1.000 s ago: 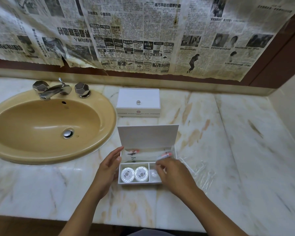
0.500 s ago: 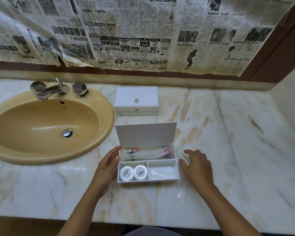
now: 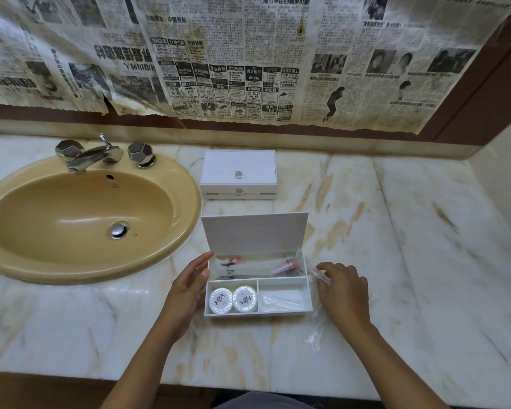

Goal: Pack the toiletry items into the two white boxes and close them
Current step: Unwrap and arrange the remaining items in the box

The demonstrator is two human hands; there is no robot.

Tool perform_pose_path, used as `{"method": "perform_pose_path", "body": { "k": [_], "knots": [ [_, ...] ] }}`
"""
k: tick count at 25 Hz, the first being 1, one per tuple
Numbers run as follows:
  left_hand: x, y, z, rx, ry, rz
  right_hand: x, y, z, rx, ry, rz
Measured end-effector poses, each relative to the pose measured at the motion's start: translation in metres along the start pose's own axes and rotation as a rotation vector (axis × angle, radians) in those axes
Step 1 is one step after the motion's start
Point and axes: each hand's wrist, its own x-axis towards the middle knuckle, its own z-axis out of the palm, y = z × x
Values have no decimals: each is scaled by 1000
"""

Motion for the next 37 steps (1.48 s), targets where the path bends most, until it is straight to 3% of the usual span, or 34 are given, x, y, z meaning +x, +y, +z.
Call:
{"method": "perform_pose_path", "body": {
  "k": [7,11,15,23,27,31,34,37],
  "knots": [
    [-4,7,5,-18,20,-7,-4,-24,-42,253,140,-71],
    [-5,9,5,-12,12,-13,-12,-48,-50,282,-102,-214],
    [-4,7,4,-9,10,-18,-18,-65,-35,80,-295,-352],
    [-3,4,4,1,11,-6,-21,-66,-9,-55,-438,-329],
    [-4,7,4,11,8,0,-21,-69,-13,10,-419,-354],
    [-2,4,2,12,7,8,-25,-67,-3,32,-519,-368],
    [-1,2,0,18,1,10,-25,-65,-10,112,-446,-402],
    [-2,3,2,13,7,7,-14,-59,-25,277,-191,-393]
  ]
}}
